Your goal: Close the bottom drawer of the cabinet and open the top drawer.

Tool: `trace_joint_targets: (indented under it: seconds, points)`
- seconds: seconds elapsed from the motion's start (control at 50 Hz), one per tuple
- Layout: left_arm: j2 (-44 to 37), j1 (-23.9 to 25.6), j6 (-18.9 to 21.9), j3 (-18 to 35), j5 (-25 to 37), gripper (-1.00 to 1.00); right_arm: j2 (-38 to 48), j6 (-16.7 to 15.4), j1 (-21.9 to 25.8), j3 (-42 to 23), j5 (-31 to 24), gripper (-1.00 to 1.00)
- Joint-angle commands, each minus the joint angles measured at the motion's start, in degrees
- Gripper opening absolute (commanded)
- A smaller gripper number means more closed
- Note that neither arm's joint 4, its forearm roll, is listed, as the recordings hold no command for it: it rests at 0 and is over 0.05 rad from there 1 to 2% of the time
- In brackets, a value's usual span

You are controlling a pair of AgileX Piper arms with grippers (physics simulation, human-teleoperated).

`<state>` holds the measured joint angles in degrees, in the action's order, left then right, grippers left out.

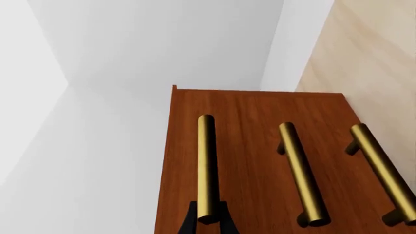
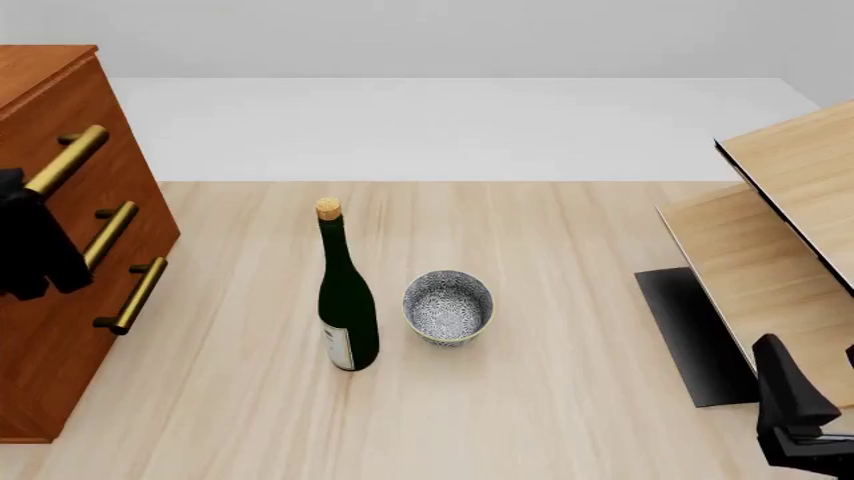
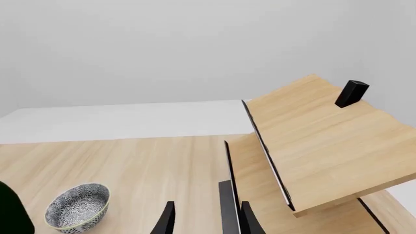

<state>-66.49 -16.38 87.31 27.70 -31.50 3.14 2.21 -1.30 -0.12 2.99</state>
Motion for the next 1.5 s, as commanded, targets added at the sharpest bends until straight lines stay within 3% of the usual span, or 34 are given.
trace_joint_targets:
  seconds: [0.02,0.86,1.5]
  points:
    - [-0.40,1.13,1.25,-0.72,-0.45,-1.00,1.24,0.34,-0.37,-0.01,1.12,1.00]
    - [-3.95,9.04,3.46,2.11,-2.37,-1.00,1.84,0.85,-0.76,-0.02,1.64,1.00]
    - [-5.39,13.49,2.75,3.68,-2.12,-1.00,1.97,0.97,-0.79,-0.01,1.78,1.00]
